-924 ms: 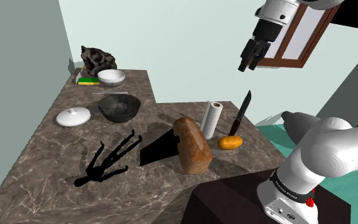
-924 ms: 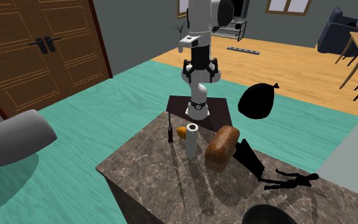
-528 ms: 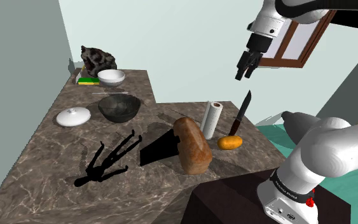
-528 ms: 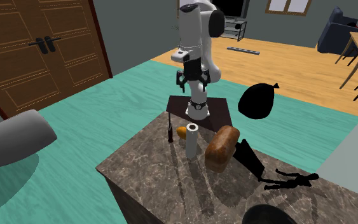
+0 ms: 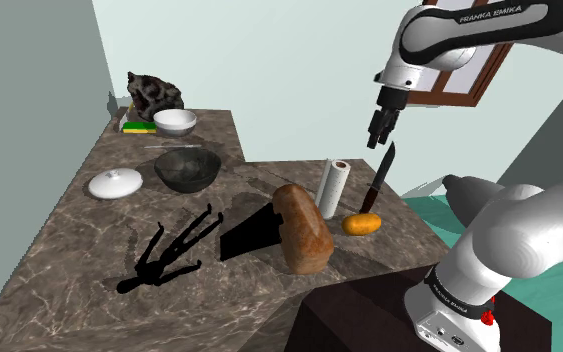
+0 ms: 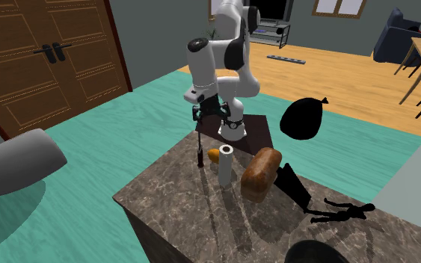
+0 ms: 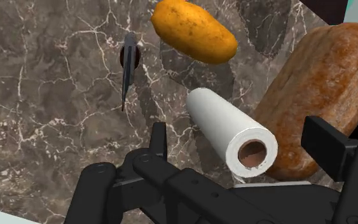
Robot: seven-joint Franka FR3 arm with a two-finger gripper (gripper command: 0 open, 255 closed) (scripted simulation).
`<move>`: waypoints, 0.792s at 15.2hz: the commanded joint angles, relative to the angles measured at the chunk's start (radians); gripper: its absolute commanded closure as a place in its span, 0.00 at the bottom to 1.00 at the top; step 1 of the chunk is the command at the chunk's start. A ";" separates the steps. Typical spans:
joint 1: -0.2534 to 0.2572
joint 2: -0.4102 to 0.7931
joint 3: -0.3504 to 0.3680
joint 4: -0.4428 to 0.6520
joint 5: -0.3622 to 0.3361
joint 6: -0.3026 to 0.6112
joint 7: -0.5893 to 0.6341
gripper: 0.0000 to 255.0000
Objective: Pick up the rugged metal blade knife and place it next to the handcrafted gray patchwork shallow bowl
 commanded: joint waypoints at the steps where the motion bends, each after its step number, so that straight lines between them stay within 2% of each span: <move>1: -0.001 0.064 -0.034 -0.007 -0.006 0.036 -0.052 0.00; 8: -0.001 0.324 -0.134 0.022 0.005 0.136 -0.237 0.00; 12: -0.006 0.463 -0.165 0.054 0.029 0.178 -0.328 0.00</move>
